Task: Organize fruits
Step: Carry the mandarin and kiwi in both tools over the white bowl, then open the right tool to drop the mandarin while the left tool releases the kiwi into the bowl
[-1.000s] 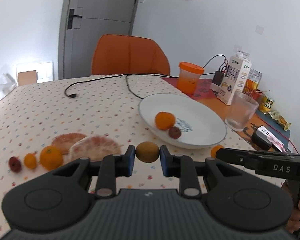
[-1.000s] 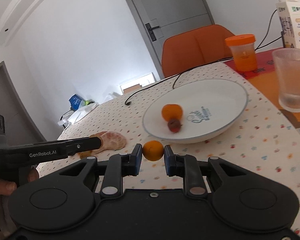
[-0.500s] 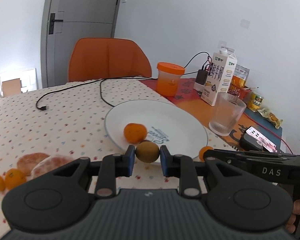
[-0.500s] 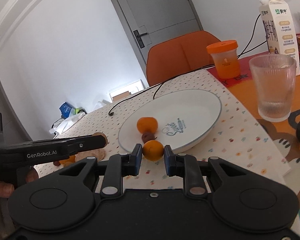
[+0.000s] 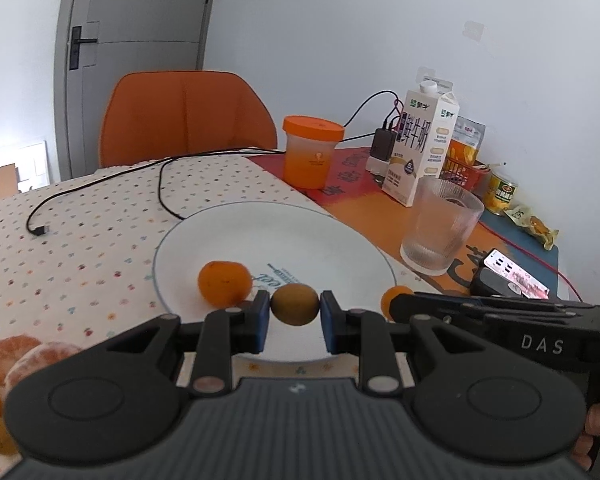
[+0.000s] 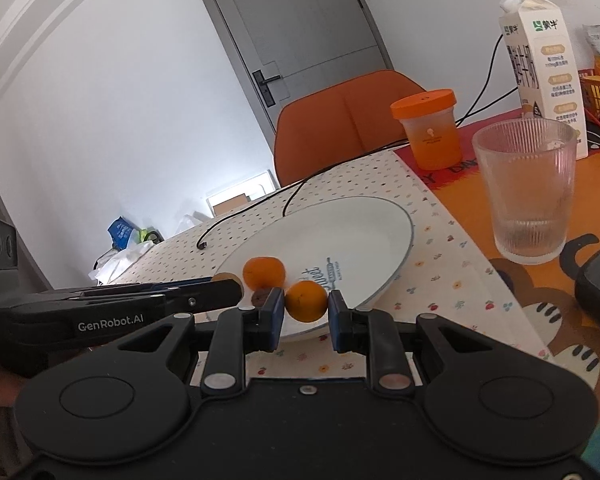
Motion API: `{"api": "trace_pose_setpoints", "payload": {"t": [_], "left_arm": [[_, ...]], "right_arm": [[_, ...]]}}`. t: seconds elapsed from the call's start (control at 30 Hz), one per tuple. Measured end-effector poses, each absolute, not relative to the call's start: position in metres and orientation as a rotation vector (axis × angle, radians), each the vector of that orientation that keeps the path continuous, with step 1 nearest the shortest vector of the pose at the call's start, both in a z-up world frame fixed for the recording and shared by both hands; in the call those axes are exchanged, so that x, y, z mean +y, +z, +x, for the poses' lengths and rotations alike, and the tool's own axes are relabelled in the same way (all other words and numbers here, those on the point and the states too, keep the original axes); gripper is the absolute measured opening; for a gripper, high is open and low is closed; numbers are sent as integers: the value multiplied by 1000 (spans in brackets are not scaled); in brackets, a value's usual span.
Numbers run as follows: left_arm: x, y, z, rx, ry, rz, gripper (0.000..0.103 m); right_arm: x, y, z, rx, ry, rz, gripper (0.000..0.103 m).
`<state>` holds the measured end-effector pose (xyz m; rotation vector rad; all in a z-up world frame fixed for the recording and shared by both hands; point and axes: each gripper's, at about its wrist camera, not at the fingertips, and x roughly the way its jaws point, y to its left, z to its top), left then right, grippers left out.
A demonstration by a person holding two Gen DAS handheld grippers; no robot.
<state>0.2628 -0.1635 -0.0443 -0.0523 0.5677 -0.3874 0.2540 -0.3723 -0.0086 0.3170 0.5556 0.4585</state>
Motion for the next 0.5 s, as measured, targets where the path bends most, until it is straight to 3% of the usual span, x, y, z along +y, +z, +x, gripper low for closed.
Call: {"api": "trace_pose_setpoints", "payload": {"t": [0.5], "left_arm": [[-151,-41,260,575,-365,-78,29]], "right_arm": [[-367,-12,260,560,450,315,22]]}}
